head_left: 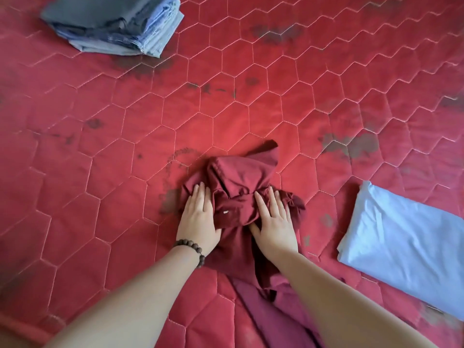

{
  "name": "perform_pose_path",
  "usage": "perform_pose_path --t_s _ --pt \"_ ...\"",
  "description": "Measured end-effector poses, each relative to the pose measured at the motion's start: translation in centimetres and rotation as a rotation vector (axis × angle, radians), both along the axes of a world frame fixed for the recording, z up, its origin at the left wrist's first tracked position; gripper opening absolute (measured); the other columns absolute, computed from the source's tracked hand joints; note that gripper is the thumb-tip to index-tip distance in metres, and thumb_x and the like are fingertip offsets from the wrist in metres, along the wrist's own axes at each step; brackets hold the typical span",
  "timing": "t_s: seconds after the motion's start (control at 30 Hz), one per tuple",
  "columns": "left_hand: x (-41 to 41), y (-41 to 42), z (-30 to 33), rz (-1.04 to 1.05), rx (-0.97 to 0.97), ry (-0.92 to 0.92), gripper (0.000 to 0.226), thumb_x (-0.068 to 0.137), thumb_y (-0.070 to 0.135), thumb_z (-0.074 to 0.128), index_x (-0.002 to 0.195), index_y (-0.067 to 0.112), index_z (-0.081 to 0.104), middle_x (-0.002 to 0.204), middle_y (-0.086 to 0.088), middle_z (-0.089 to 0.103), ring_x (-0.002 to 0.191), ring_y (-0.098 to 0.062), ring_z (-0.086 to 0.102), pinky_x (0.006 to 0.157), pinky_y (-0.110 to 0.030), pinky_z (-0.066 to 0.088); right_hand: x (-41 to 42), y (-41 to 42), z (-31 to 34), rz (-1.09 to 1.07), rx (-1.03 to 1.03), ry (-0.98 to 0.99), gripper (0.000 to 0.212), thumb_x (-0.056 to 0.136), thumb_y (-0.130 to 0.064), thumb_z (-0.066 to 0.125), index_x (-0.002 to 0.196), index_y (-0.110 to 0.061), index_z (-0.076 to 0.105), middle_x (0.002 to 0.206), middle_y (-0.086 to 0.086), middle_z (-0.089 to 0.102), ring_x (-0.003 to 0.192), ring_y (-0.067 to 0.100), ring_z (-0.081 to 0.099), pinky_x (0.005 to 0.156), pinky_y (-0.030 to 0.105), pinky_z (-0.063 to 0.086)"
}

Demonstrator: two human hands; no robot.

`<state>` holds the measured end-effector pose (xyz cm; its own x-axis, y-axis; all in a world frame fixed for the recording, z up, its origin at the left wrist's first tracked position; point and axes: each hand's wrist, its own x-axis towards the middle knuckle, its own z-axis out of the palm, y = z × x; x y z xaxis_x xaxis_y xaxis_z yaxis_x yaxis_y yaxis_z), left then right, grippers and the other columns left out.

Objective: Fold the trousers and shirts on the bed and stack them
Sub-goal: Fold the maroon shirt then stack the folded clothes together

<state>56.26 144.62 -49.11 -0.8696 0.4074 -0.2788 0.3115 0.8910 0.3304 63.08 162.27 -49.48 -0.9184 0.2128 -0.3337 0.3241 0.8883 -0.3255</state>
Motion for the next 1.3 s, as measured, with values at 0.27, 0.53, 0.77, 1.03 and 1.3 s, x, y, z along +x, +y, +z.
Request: perform_pose_path --t_s 0.27,0.53,0.77,1.03,1.3 --pt "6.2 -2.5 3.9 0.133 0.308 -0.061 0.038 0.078 -0.002 0.063 0.116 0.003 0.065 0.117 -0.014 0.066 0.108 -0.033 0.062 0.092 -0.037 0.047 5.8 -1.2 3.6 -0.191 -0.249 0.078 0.042 0.088 -0.017 0.061 0.129 -0.016 0.059 0.136 0.004 0.055 0.13 0.026 0.044 0.109 0.035 0.033" --pt "6.4 -2.3 13.5 0.18 0.485 0.088 0.018 0.086 0.006 0.065 0.103 0.009 0.07 0.085 -0.008 0.073 0.078 -0.032 0.067 0.07 -0.036 0.051 6.9 1.1 14.3 -0.144 -0.21 0.244 0.021 0.086 -0.028 0.068 0.096 -0.009 0.069 0.088 0.009 0.068 0.086 0.031 0.061 0.077 0.041 0.047" --pt "4.8 0.2 29.3 0.094 0.606 0.126 0.008 0.088 0.023 0.067 0.092 0.017 0.07 0.063 0.014 0.059 0.054 -0.003 0.054 0.058 -0.013 0.042 8.2 3.4 30.5 -0.216 -0.187 0.42 0.014 0.089 -0.025 0.066 0.089 -0.011 0.065 0.074 0.0 0.063 0.072 0.025 0.055 0.066 0.033 0.042" --pt "4.4 5.7 49.7 -0.136 0.814 0.207 0.015 0.087 0.031 0.068 0.085 0.018 0.073 0.074 0.002 0.072 0.071 -0.015 0.066 0.067 -0.031 0.049 11.5 8.2 52.0 -0.225 -0.039 0.675 0.007 0.091 -0.023 0.061 0.087 -0.018 0.063 0.07 -0.003 0.063 0.067 0.023 0.056 0.063 0.033 0.045" --pt "7.0 9.5 68.8 -0.363 0.955 0.483 0.026 0.085 0.026 0.071 0.086 0.0 0.069 0.074 0.005 0.063 0.065 -0.015 0.052 0.07 -0.033 0.046 14.8 11.7 69.7 -0.336 -0.137 0.954 0.013 0.091 -0.016 0.06 0.084 -0.024 0.068 0.07 -0.017 0.062 0.074 0.014 0.059 0.068 0.022 0.042"
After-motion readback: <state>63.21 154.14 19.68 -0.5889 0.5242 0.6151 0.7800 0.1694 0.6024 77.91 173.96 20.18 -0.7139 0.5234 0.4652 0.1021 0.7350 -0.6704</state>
